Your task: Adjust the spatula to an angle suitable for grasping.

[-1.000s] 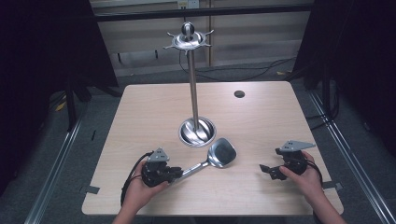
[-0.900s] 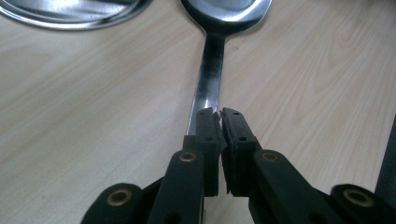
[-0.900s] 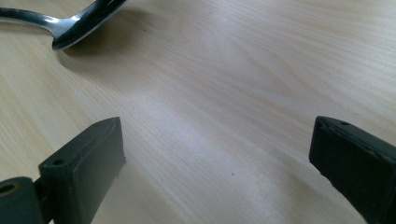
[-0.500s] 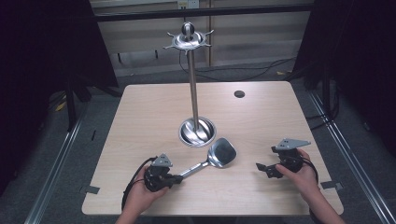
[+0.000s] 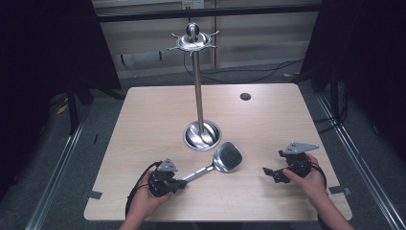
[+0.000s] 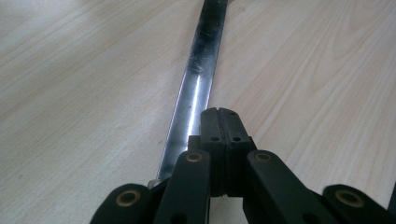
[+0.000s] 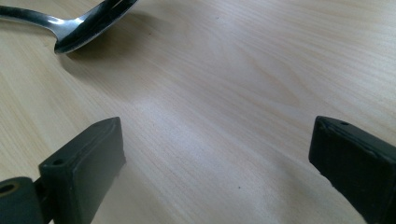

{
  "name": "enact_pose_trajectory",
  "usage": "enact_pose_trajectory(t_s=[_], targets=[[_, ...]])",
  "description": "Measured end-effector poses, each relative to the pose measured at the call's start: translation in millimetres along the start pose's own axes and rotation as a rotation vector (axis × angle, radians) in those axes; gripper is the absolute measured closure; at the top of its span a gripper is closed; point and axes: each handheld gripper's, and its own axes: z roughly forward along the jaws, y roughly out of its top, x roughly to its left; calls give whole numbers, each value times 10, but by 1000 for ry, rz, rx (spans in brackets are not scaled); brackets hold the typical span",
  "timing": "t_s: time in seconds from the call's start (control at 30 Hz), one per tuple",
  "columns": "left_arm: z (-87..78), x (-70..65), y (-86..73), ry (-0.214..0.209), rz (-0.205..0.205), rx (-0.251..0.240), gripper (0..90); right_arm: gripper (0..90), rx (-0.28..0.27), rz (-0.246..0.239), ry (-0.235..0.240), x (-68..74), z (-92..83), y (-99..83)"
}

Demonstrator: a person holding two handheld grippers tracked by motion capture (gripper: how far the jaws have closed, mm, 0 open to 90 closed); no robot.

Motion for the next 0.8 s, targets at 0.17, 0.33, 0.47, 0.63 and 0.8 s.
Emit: enact_pose_trajectory(t_s=[0.17, 0.33, 0.47, 0.63, 0.8], targets=[[-18, 52, -2, 23, -10, -8, 896, 33, 0, 1, 0, 4, 0, -1], [-27, 104, -5, 42, -41, -34, 896, 33, 2, -2, -2, 5, -4, -9], [-29, 151, -5, 52, -65, -49, 896, 33, 1, -1, -3, 8, -15, -18], [-23, 191, 15, 69, -81, -57, 893, 34, 0, -2, -4, 3, -35, -35], [-18, 239, 45, 88, -101, -64, 893, 34, 3, 4, -9, -4, -70, -63]])
